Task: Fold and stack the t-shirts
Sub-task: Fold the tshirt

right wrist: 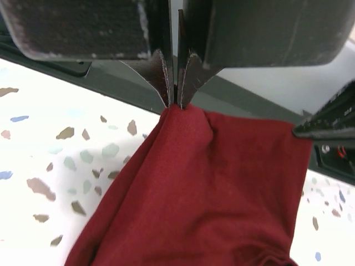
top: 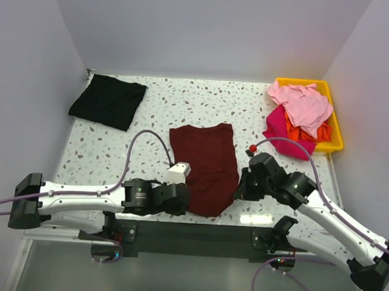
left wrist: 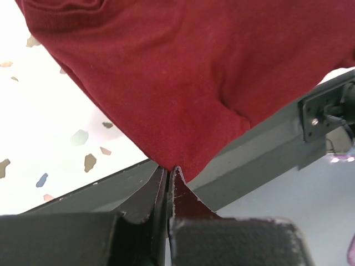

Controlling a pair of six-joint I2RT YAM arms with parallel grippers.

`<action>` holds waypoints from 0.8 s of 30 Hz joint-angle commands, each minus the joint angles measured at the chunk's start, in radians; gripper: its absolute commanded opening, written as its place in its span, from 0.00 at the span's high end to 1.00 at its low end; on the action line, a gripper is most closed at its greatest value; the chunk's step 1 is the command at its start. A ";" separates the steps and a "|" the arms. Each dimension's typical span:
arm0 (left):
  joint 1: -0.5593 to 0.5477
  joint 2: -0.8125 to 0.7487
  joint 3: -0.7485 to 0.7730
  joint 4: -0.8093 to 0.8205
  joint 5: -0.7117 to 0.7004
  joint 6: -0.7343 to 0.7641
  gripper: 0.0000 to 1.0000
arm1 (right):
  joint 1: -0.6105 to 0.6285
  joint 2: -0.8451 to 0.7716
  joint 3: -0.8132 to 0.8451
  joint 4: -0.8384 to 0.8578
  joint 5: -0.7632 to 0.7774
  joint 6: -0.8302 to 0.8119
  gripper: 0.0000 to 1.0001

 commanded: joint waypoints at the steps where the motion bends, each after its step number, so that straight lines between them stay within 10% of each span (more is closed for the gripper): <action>1: 0.039 0.008 0.059 -0.024 -0.052 0.025 1.00 | 0.004 0.047 0.072 0.023 0.076 -0.013 1.00; 24: 0.405 0.019 0.190 0.096 0.022 0.378 1.00 | -0.206 0.340 0.387 0.198 0.139 -0.258 1.00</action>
